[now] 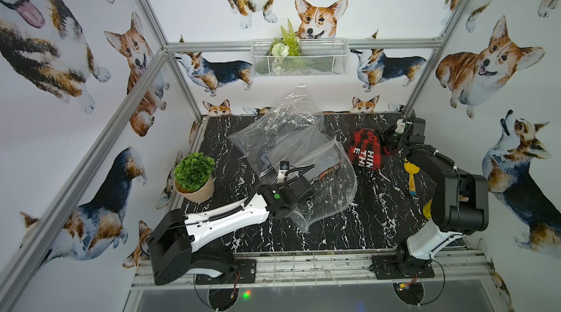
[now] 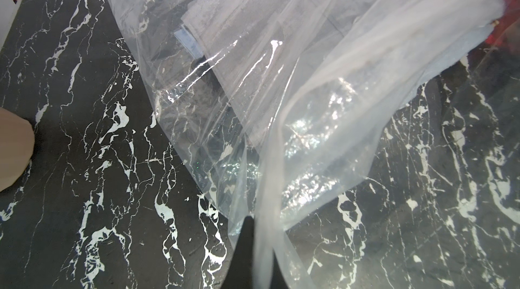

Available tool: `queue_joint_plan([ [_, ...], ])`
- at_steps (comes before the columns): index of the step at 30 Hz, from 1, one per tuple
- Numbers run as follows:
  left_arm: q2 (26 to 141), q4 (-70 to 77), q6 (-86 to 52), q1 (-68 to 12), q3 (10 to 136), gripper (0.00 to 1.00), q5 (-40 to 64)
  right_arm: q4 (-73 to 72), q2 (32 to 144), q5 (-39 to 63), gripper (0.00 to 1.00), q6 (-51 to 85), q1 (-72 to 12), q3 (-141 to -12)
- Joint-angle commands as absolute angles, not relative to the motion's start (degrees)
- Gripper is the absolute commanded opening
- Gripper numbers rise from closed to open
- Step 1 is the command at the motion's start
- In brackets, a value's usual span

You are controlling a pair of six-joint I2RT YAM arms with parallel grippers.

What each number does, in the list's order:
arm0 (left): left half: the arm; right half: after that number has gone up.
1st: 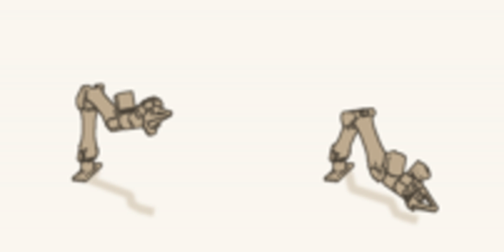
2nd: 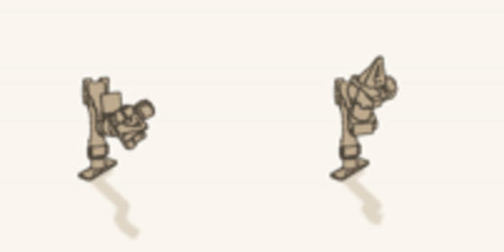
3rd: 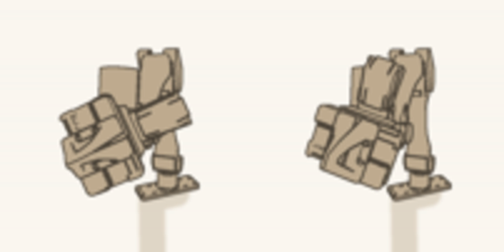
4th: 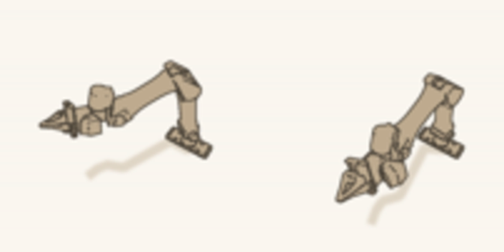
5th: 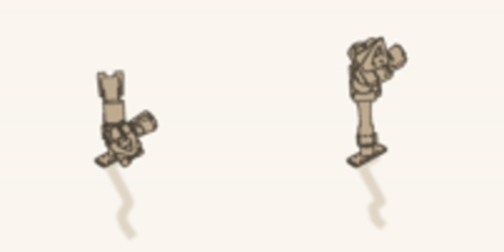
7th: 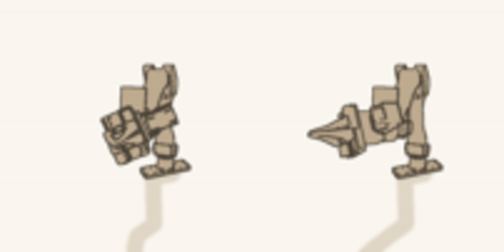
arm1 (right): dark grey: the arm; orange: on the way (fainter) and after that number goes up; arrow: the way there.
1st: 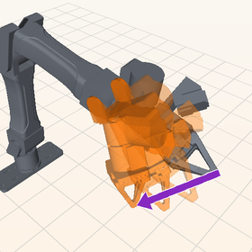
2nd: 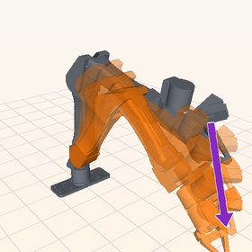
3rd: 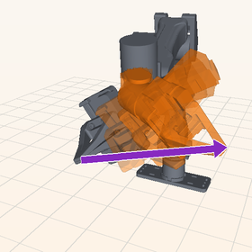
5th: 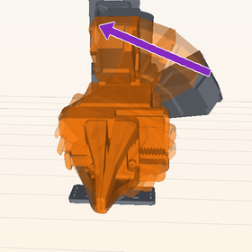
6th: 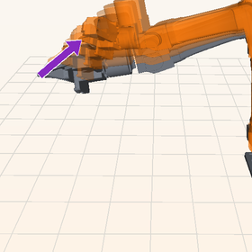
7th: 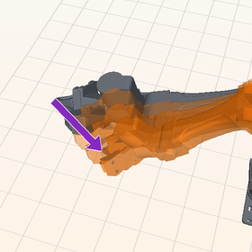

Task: Take the shirt out of the vacuum bag
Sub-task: Place the shirt at the center of the board.

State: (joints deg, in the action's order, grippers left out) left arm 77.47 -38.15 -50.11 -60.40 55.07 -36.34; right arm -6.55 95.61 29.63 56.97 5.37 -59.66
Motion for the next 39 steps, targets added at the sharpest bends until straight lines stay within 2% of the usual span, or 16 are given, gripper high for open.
queue_joint_plan([
  [1, 77.7, -40.0, -51.1, -60.4, 55.4, 0.0, -36.5, -16.0, 96.5, 29.1, 0.0, 55.4, 5.3, -54.4],
  [5, 77.7, -39.9, -51.1, -60.3, 55.6, 0.0, -36.3, -16.1, 96.3, 28.6, 0.0, 54.7, 5.2, -51.7],
  [6, 77.8, -39.9, -51.1, -60.3, 55.6, 0.0, -36.2, -15.9, 96.2, 28.3, 0.06, 54.4, 5.2, -51.2],
  [7, 77.7, -39.8, -50.9, -60.3, 55.7, 0.0, -36.1, -15.5, 96.0, 27.9, 0.24, 54.1, 5.2, -50.6],
  [9, 77.9, -39.6, -50.7, -60.3, 55.9, 0.0, -36.0, -14.8, 95.4, 26.8, 0.29, 53.0, 5.3, -49.4],
  [15, 77.7, -39.7, -50.7, -60.3, 55.7, 0.0, -35.8, -12.5, 93.9, 24.1, 0.73, 52.0, 6.7, -47.3],
  [19, 77.2, -39.6, -50.7, -60.4, 55.2, 0.0, -35.7, -11.4, 92.9, 23.5, 0.85, 52.1, 8.2, -47.4],
  [24, 76.8, -39.5, -50.7, -60.3, 54.7, 0.0, -35.6, -9.2, 92.3, 23.4, 0.88, 52.3, 9.0, -48.7],
  [27, 76.7, -39.2, -50.7, -60.3, 54.4, 0.0, -35.4, -8.3, 93.3, 23.7, 0.84, 52.9, 9.4, -49.4],
  [28, 76.7, -39.2, -50.7, -60.3, 54.4, 0.0, -35.4, -7.9, 93.7, 23.8, 0.78, 52.9, 9.4, -49.6],
  [30, 76.7, -39.1, -50.7, -60.3, 54.2, 0.0, -35.4, -7.1, 94.2, 23.8, 0.56, 52.9, 9.4, -50.2],
  [32, 76.7, -39.1, -50.7, -60.4, 54.1, 0.0, -35.4, -5.4, 94.3, 23.1, 0.25, 52.5, 9.4, -51.2],
  [34, 76.6, -39.0, -50.8, -60.4, 54.2, 0.0, -35.4, -3.5, 94.3, 22.1, 0.02, 51.5, 9.4, -52.5],
  [39, 76.8, -38.8, -50.8, -60.3, 53.8, 0.0, -35.3, -0.6, 92.8, 20.0, 0.0, 49.8, 9.3, -55.5],
])
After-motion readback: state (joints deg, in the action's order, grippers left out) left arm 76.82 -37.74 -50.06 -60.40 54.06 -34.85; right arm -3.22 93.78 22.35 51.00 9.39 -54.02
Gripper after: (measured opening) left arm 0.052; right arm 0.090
